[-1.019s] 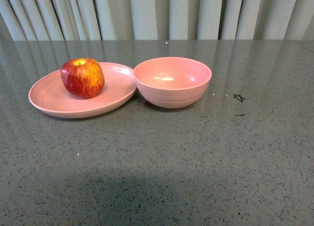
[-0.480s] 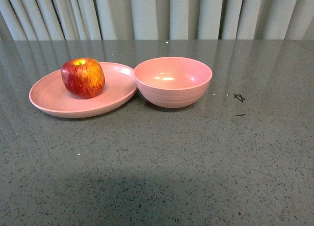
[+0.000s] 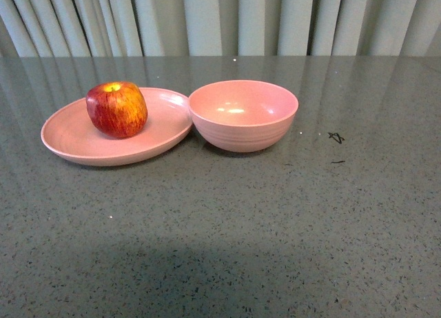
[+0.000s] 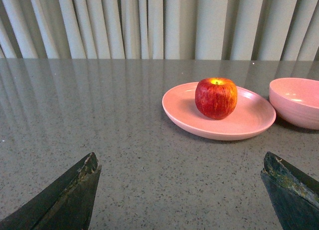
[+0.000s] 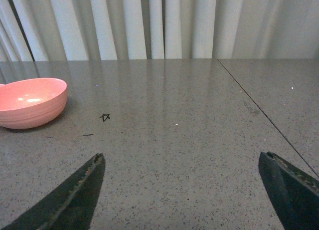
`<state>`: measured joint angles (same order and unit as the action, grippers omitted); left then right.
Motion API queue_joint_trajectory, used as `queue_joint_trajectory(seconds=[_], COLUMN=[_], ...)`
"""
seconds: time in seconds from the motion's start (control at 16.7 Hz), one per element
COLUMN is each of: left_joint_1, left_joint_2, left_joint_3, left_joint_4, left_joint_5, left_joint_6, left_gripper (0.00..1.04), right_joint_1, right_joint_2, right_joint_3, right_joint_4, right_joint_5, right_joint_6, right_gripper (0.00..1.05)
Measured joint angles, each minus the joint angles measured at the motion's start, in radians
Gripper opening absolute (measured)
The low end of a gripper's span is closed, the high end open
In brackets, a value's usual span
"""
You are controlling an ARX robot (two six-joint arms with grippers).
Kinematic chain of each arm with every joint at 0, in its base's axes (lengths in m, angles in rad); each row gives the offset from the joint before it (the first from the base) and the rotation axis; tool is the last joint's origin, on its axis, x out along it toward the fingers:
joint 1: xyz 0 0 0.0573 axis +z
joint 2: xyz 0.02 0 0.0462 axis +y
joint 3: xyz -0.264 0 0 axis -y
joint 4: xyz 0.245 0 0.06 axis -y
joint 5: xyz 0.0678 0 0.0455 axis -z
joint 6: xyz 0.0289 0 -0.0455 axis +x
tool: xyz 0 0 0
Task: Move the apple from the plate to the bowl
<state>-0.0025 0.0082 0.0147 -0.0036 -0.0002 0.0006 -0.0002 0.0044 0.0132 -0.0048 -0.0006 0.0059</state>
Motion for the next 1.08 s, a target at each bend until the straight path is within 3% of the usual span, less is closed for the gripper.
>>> queue_joint_trajectory(seconds=[0.06,0.96,1.02,1.08], left_joint_1=[0.0,0.0,-0.037,-0.114], left_joint_2=[0.0,0.0,0.039,0.206], left_joint_3=[0.0,0.0,0.042,0.144], left_joint_4=[0.0,0.0,-0.143,-0.328], left_joint_5=[0.0,0.0,-0.095,-0.337], left_joint_6=[0.0,0.0,-0.027,-0.107], left_gripper=[0.98,0.98,0.98,0.98], right_joint_1=[0.0,0.0,0.0,-0.001], right_joint_2=[0.0,0.0,0.0,0.0], right_joint_3=[0.0,0.0,0.0,0.0], right_joint_4=[0.0,0.0,0.0,0.0], right_joint_5=[0.0,0.0,0.0,0.001], right_joint_6=[0.0,0.0,0.0,0.0], right_gripper=[1.0,0.98,0.98,0.98])
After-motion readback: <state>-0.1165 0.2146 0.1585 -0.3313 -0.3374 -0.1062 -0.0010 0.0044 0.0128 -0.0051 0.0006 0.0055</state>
